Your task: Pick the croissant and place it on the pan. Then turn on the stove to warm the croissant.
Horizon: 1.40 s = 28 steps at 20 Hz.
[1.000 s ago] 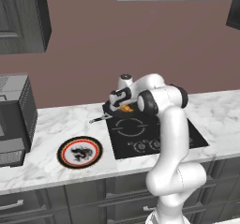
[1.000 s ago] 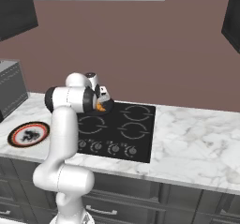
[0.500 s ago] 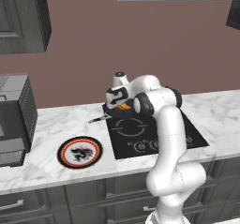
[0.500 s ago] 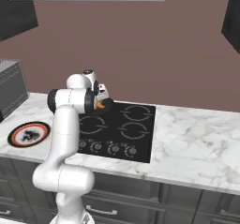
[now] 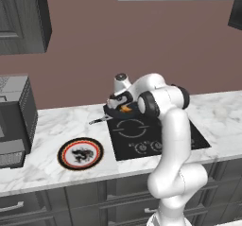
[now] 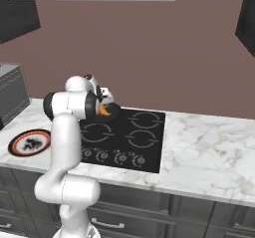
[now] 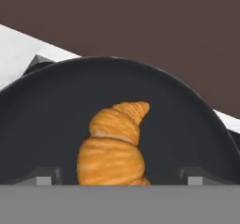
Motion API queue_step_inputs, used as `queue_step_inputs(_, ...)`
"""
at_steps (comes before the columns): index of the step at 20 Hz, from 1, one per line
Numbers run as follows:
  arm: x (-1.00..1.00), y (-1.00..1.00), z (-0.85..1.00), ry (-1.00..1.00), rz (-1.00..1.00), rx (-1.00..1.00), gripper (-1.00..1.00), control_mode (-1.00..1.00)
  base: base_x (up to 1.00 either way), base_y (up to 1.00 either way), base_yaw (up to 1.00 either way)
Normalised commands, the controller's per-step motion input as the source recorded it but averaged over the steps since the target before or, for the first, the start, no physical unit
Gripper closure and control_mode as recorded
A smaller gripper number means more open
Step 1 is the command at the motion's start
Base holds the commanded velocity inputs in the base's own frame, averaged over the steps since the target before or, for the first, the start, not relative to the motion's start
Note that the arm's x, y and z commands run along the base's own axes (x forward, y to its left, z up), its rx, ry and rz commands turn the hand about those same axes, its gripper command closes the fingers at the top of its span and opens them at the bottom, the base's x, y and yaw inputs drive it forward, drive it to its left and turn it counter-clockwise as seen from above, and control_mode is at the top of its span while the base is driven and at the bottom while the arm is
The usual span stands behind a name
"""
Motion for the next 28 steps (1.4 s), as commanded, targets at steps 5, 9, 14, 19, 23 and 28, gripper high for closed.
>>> queue_step_inputs(5, -0.56, -0.21, 0.57, -0.25, -0.1, 0.04, -1.0, -1.0, 0.0, 0.0, 0.0)
queue_step_inputs(9, -0.64, -0.3, 0.63, -0.13, -0.11, 0.09, -1.0, -1.0, 0.0, 0.0, 0.0)
queue_step_inputs(14, -0.68, -0.27, 0.66, -0.04, -0.13, 0.14, -1.0, -1.0, 0.0, 0.0, 0.0)
queue_step_inputs(19, -0.62, -0.21, 0.64, 0.0, -0.15, 0.14, -1.0, -1.0, 0.0, 0.0, 0.0)
queue_step_inputs(23, -0.61, -0.19, 0.6, 0.0, -0.16, 0.13, -1.0, -1.0, 0.0, 0.0, 0.0)
queue_step_inputs(28, -0.74, -0.17, 0.52, 0.0, -0.16, 0.13, -1.0, -1.0, 0.0, 0.0, 0.0)
